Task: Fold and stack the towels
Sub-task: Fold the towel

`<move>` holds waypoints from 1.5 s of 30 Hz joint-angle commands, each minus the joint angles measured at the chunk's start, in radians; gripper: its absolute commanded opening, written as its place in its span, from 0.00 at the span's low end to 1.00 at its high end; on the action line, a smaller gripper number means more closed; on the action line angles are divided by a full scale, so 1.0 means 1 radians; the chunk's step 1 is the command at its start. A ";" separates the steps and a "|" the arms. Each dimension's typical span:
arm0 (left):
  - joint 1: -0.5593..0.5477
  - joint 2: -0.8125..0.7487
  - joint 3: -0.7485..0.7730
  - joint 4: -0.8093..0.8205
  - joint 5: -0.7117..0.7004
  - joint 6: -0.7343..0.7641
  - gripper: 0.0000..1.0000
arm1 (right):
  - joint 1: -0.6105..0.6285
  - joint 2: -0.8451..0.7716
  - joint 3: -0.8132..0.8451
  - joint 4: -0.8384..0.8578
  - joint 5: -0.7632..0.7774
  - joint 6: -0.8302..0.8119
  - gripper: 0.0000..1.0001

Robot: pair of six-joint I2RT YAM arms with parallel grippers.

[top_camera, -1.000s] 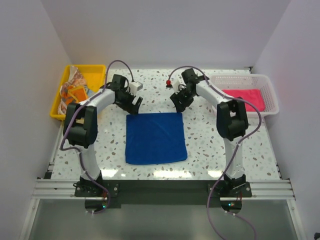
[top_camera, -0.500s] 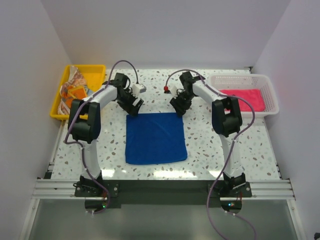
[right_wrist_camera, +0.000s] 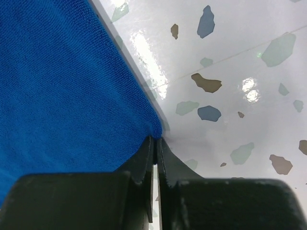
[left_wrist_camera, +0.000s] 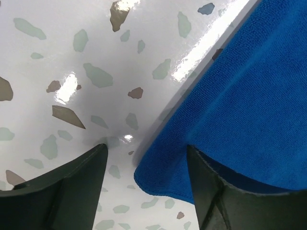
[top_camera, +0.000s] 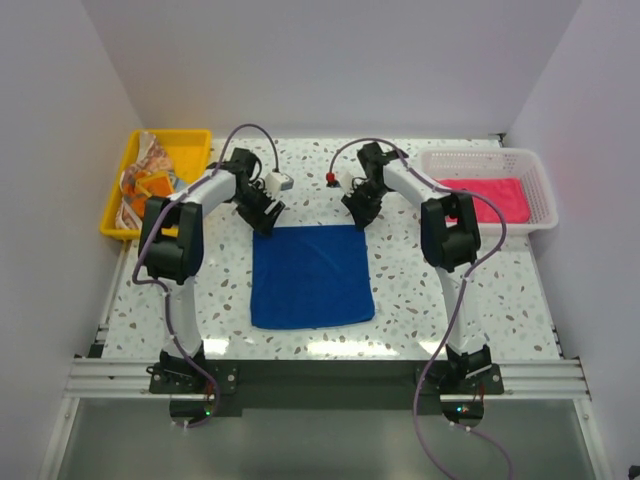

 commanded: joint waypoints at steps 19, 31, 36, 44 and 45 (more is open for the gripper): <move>0.020 0.010 -0.030 -0.042 -0.010 0.025 0.42 | 0.009 0.008 -0.015 -0.020 0.137 -0.004 0.00; 0.022 0.050 -0.092 -0.035 -0.094 0.021 0.27 | 0.010 0.001 -0.017 -0.010 0.169 0.003 0.00; 0.022 0.053 -0.113 -0.041 -0.133 0.011 0.23 | 0.010 -0.008 -0.012 -0.001 0.186 0.008 0.00; 0.020 0.035 -0.078 -0.064 -0.140 0.007 0.00 | 0.009 -0.052 -0.009 0.052 0.232 0.034 0.00; 0.020 0.026 -0.055 -0.062 -0.134 0.007 0.00 | 0.009 -0.061 -0.011 0.077 0.244 0.037 0.00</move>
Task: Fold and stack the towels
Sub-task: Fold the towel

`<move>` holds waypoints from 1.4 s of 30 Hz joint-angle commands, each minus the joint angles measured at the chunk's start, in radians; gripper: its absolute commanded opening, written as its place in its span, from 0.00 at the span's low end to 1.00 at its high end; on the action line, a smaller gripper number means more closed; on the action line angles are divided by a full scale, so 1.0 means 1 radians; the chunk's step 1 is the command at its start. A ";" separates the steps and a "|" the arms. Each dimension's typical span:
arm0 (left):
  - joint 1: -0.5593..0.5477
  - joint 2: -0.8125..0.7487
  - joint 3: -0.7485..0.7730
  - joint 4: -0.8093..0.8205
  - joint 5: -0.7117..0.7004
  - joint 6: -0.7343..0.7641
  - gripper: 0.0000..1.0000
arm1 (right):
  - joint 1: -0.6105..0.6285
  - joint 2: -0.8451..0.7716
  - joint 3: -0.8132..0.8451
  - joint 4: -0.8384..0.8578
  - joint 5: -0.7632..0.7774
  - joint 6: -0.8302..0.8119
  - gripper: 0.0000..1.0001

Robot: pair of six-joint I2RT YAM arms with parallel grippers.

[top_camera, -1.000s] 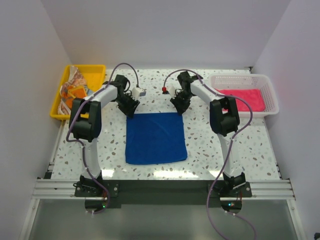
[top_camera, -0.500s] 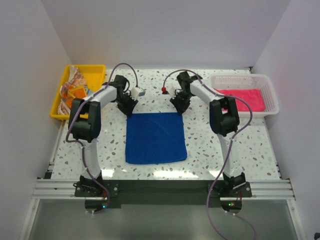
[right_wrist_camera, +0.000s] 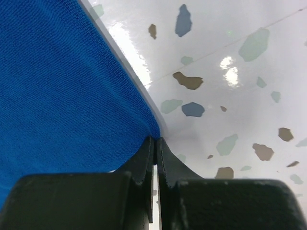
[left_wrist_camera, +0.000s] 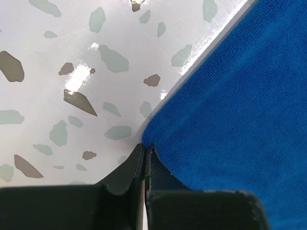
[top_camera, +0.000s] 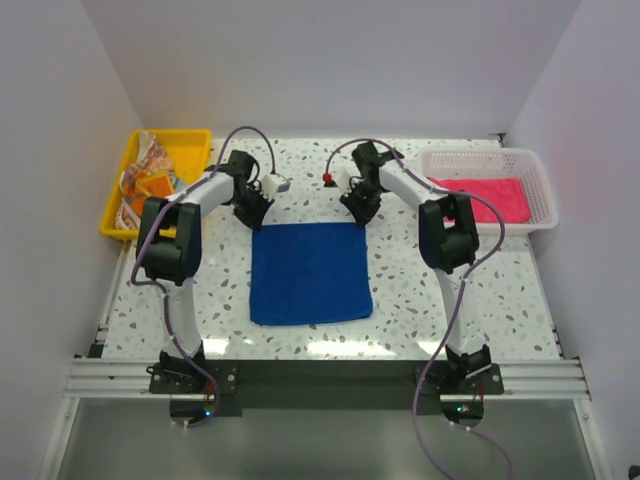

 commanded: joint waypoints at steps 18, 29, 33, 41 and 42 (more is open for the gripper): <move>-0.017 -0.240 -0.065 0.239 -0.168 -0.109 0.00 | -0.013 -0.306 -0.107 0.339 0.273 0.104 0.00; -0.076 -0.304 -0.115 0.235 -0.273 -0.191 0.00 | 0.001 -0.382 -0.243 0.399 0.309 0.119 0.00; -0.108 -0.332 -0.135 0.220 -0.334 -0.237 0.00 | 0.013 -0.408 -0.276 0.391 0.323 0.139 0.00; -0.134 -0.431 -0.245 0.207 -0.411 -0.374 0.00 | 0.031 -0.496 -0.387 0.395 0.360 0.199 0.00; -0.140 -0.444 -0.262 0.207 -0.403 -0.380 0.00 | 0.037 -0.511 -0.397 0.385 0.362 0.202 0.00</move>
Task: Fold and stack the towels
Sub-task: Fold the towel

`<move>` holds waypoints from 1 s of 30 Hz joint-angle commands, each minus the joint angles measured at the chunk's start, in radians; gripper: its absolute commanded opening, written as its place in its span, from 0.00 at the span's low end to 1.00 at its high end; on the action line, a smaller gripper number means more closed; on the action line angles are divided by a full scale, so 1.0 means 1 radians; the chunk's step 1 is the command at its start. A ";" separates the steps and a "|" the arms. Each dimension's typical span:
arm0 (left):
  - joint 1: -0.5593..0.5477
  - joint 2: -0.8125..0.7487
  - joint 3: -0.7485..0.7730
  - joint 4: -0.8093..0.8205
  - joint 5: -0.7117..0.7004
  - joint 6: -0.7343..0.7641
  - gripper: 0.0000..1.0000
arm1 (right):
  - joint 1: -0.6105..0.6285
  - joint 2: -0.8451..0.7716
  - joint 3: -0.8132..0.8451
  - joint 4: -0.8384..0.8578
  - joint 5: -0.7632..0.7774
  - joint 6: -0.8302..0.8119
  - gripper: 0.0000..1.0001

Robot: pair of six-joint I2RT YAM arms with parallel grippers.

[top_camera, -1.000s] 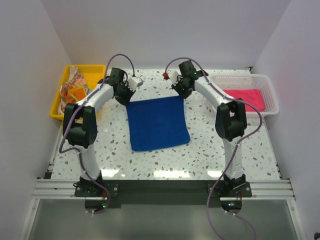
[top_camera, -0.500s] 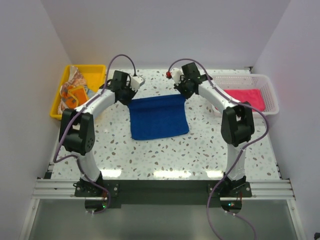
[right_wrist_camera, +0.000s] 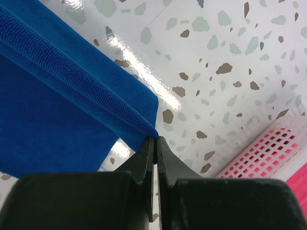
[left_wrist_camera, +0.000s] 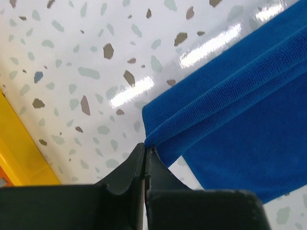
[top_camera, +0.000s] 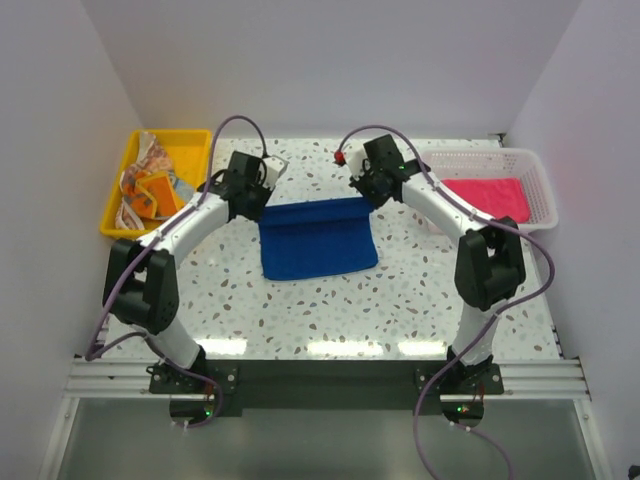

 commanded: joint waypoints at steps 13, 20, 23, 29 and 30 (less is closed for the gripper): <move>-0.054 -0.149 -0.224 -0.012 -0.018 -0.185 0.00 | 0.016 -0.141 -0.189 -0.048 0.115 0.181 0.00; -0.073 -0.173 -0.290 -0.004 0.031 -0.240 0.00 | 0.032 -0.160 -0.255 -0.041 0.093 0.252 0.00; -0.077 -0.192 -0.305 0.010 0.021 -0.252 0.00 | 0.051 -0.169 -0.281 -0.027 0.092 0.267 0.00; -0.079 -0.167 -0.320 0.018 0.007 -0.252 0.00 | 0.071 -0.164 -0.310 -0.008 0.095 0.286 0.00; -0.079 -0.167 -0.325 0.022 0.010 -0.254 0.00 | 0.069 -0.158 -0.314 -0.007 0.095 0.292 0.00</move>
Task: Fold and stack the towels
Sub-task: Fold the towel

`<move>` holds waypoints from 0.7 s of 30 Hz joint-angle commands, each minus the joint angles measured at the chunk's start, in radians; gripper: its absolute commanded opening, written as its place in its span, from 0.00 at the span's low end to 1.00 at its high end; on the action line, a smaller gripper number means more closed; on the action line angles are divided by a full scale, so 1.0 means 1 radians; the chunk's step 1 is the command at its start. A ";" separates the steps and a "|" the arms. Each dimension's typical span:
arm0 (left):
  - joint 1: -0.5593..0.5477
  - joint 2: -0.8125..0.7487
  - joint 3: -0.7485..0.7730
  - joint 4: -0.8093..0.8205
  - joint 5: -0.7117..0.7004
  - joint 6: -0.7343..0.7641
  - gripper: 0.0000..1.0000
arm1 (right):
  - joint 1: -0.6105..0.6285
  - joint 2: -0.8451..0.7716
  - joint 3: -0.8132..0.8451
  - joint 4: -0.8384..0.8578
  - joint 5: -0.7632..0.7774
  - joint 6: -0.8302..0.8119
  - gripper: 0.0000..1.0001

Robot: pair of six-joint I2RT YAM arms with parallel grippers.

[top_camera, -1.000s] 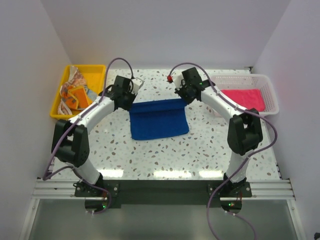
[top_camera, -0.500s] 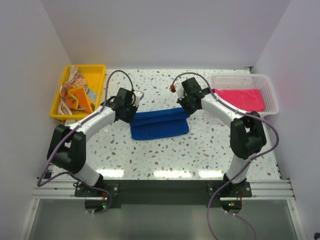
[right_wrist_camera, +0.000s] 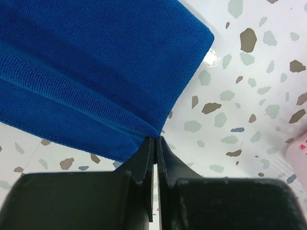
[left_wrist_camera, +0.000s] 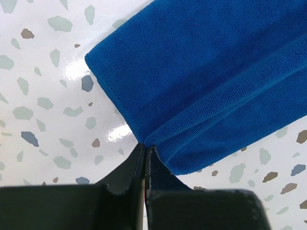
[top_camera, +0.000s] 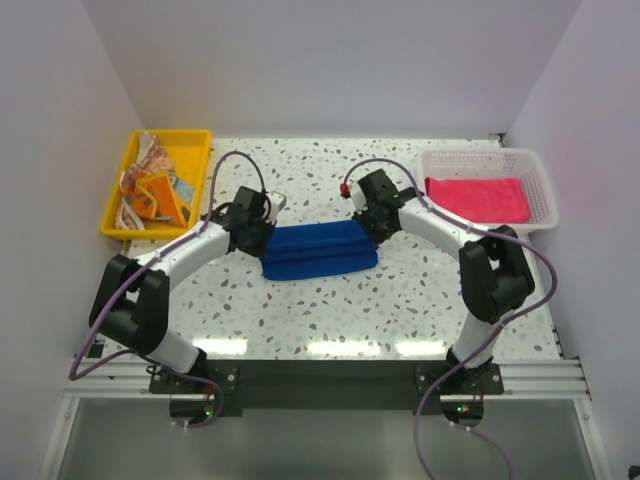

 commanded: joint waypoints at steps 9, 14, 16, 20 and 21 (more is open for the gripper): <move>-0.012 -0.016 -0.080 0.041 0.030 -0.026 0.04 | 0.014 -0.041 -0.071 0.028 0.020 0.048 0.00; -0.017 -0.048 -0.089 0.040 0.032 -0.038 0.04 | 0.016 -0.047 -0.079 0.038 0.038 0.056 0.00; -0.017 -0.056 -0.074 0.025 0.021 -0.038 0.04 | 0.016 -0.056 -0.074 0.038 0.054 0.061 0.00; -0.017 -0.078 -0.034 -0.006 0.013 -0.032 0.04 | 0.016 -0.081 -0.059 0.031 0.062 0.062 0.00; -0.017 -0.082 -0.023 -0.012 0.013 -0.031 0.04 | 0.016 -0.084 -0.053 0.027 0.063 0.062 0.00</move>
